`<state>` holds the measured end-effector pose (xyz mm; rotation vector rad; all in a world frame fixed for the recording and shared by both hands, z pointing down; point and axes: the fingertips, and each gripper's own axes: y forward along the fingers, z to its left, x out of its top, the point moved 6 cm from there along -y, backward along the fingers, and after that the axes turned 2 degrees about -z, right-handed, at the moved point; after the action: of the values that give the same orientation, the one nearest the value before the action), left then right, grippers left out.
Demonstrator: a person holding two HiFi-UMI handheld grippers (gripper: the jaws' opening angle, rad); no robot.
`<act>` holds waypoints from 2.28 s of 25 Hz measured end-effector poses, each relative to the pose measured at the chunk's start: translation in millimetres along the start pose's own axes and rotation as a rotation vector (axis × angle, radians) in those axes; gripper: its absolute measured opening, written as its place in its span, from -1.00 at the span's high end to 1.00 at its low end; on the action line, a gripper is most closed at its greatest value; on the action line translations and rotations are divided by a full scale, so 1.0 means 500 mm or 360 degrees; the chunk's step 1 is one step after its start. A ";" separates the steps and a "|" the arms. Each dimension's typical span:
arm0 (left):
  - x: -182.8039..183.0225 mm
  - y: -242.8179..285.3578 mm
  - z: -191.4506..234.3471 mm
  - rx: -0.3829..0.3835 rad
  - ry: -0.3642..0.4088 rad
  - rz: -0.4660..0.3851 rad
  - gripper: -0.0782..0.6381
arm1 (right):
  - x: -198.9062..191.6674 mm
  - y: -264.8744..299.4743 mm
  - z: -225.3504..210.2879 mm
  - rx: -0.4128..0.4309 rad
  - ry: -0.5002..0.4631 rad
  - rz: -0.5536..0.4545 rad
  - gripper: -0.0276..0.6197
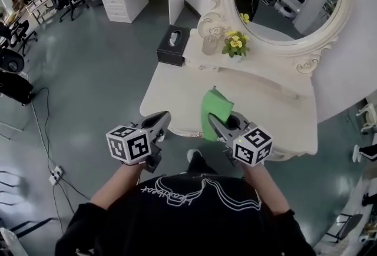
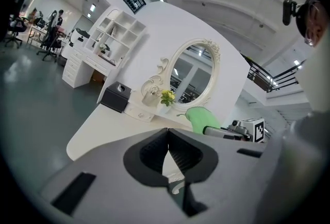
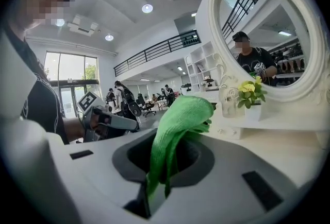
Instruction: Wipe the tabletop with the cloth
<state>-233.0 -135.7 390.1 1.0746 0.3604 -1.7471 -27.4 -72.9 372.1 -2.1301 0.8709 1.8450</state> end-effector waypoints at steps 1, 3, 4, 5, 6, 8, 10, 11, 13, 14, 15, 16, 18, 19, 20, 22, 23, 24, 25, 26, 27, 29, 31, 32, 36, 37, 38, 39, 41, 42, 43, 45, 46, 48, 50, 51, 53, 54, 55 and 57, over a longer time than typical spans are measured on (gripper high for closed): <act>0.002 0.005 0.007 0.0016 -0.0001 -0.0005 0.77 | -0.002 0.013 -0.009 0.0010 0.0004 0.0015 0.74; 0.007 0.013 0.020 0.0051 0.0007 -0.0008 0.77 | -0.006 0.043 -0.026 0.0036 0.0018 0.0049 0.74; 0.008 0.017 0.026 0.0070 0.0016 -0.0006 0.77 | -0.009 0.059 -0.033 0.0050 0.0027 0.0069 0.74; 0.010 0.019 0.032 0.0088 0.0024 -0.0006 0.77 | -0.011 0.077 -0.041 0.0062 0.0033 0.0089 0.74; 0.013 0.022 0.039 0.0105 0.0031 -0.0008 0.77 | -0.013 0.094 -0.048 0.0074 0.0038 0.0109 0.74; 0.020 0.028 0.058 0.0142 0.0037 -0.0016 0.77 | -0.014 0.134 -0.066 0.0095 0.0039 0.0147 0.74; 0.028 0.034 0.079 0.0187 0.0033 -0.0029 0.77 | -0.017 0.177 -0.084 0.0121 0.0045 0.0193 0.74; 0.032 0.036 0.089 0.0209 0.0030 -0.0038 0.77 | -0.021 0.197 -0.091 0.0142 0.0053 0.0215 0.74; 0.041 0.042 0.106 0.0247 0.0021 -0.0055 0.77 | -0.026 0.236 -0.102 0.0200 0.0067 0.0254 0.74; 0.045 0.046 0.113 0.0259 0.0013 -0.0063 0.77 | -0.028 0.255 -0.108 0.0225 0.0067 0.0271 0.74; 0.048 0.050 0.119 0.0266 0.0005 -0.0071 0.77 | -0.029 0.274 -0.113 0.0241 0.0062 0.0289 0.74; 0.052 0.054 0.124 0.0266 0.0000 -0.0083 0.77 | -0.030 0.293 -0.119 0.0253 0.0056 0.0305 0.74; 0.060 0.055 0.133 0.0257 -0.0002 -0.0119 0.77 | -0.033 0.333 -0.127 0.0275 0.0053 0.0337 0.74; 0.063 0.055 0.138 0.0261 -0.0001 -0.0133 0.77 | -0.036 0.354 -0.130 0.0288 0.0054 0.0357 0.74; 0.066 0.053 0.145 0.0276 -0.0001 -0.0140 0.77 | -0.039 0.374 -0.132 0.0302 0.0053 0.0381 0.74; 0.071 0.050 0.162 0.0322 -0.0016 -0.0148 0.77 | -0.046 0.414 -0.137 0.0322 0.0040 0.0430 0.74; 0.073 0.049 0.171 0.0339 -0.0033 -0.0154 0.77 | -0.048 0.433 -0.140 0.0329 0.0031 0.0451 0.74; 0.074 0.048 0.178 0.0350 -0.0053 -0.0161 0.77 | -0.051 0.450 -0.143 0.0332 0.0022 0.0470 0.74; 0.075 0.047 0.184 0.0361 -0.0069 -0.0166 0.77 | -0.054 0.467 -0.146 0.0333 0.0015 0.0488 0.74; 0.074 0.045 0.189 0.0373 -0.0080 -0.0169 0.77 | -0.058 0.484 -0.149 0.0333 0.0008 0.0503 0.74; 0.073 0.042 0.195 0.0387 -0.0086 -0.0169 0.77 | -0.061 0.500 -0.152 0.0332 0.0002 0.0517 0.74; 0.071 0.037 0.207 0.0410 -0.0100 -0.0168 0.77 | -0.067 0.534 -0.158 0.0332 -0.0007 0.0541 0.74; 0.064 0.034 0.218 0.0422 -0.0120 -0.0166 0.77 | -0.077 0.565 -0.165 0.0334 -0.0017 0.0582 0.74; 0.059 0.033 0.223 0.0429 -0.0132 -0.0163 0.77 | -0.085 0.579 -0.168 0.0333 -0.0023 0.0606 0.74; 0.046 0.023 0.242 0.0476 -0.0165 -0.0156 0.77 | -0.111 0.630 -0.179 0.0322 -0.0049 0.0684 0.74; 0.044 0.021 0.246 0.0485 -0.0168 -0.0154 0.77 | -0.116 0.641 -0.183 0.0318 -0.0055 0.0699 0.74; 0.042 0.020 0.250 0.0493 -0.0170 -0.0151 0.77 | -0.120 0.651 -0.187 0.0311 -0.0061 0.0713 0.74; 0.040 0.017 0.253 0.0501 -0.0172 -0.0146 0.77 | -0.123 0.661 -0.190 0.0301 -0.0067 0.0726 0.74; 0.034 0.010 0.259 0.0519 -0.0182 -0.0136 0.77 | -0.132 0.679 -0.196 0.0283 -0.0080 0.0752 0.74; 0.030 0.006 0.261 0.0529 -0.0189 -0.0133 0.77 | -0.137 0.687 -0.198 0.0278 -0.0087 0.0766 0.74; 0.027 0.002 0.263 0.0539 -0.0194 -0.0130 0.77 | -0.141 0.693 -0.199 0.0276 -0.0095 0.0779 0.74; 0.019 -0.006 0.267 0.0562 -0.0203 -0.0124 0.77 | -0.148 0.703 -0.201 0.0277 -0.0124 0.0801 0.74; 0.017 -0.010 0.268 0.0575 -0.0206 -0.0121 0.77 | -0.149 0.707 -0.202 0.0276 -0.0141 0.0809 0.74; 0.012 -0.020 0.270 0.0600 -0.0209 -0.0113 0.77 | -0.152 0.714 -0.202 0.0266 -0.0165 0.0826 0.74; 0.008 -0.029 0.273 0.0619 -0.0213 -0.0109 0.77 | -0.157 0.723 -0.201 0.0256 -0.0179 0.0846 0.74; 0.006 -0.032 0.274 0.0627 -0.0215 -0.0110 0.77 | -0.160 0.726 -0.201 0.0251 -0.0188 0.0858 0.74; 0.005 -0.038 0.276 0.0637 -0.0216 -0.0116 0.77 | -0.166 0.731 -0.204 0.0240 -0.0206 0.0877 0.74; 0.004 -0.040 0.277 0.0643 -0.0215 -0.0120 0.77 | -0.167 0.733 -0.206 0.0235 -0.0210 0.0881 0.74; 0.004 -0.043 0.278 0.0649 -0.0214 -0.0122 0.77 | -0.168 0.733 -0.208 0.0231 -0.0208 0.0883 0.73; 0.001 -0.048 0.281 0.0662 -0.0216 -0.0125 0.77 | -0.169 0.734 -0.210 0.0225 -0.0201 0.0887 0.73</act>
<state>-323.1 -219.1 462.5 1.2343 -0.0519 -2.0067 -142.6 -397.3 557.8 -1.7770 1.6324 2.0455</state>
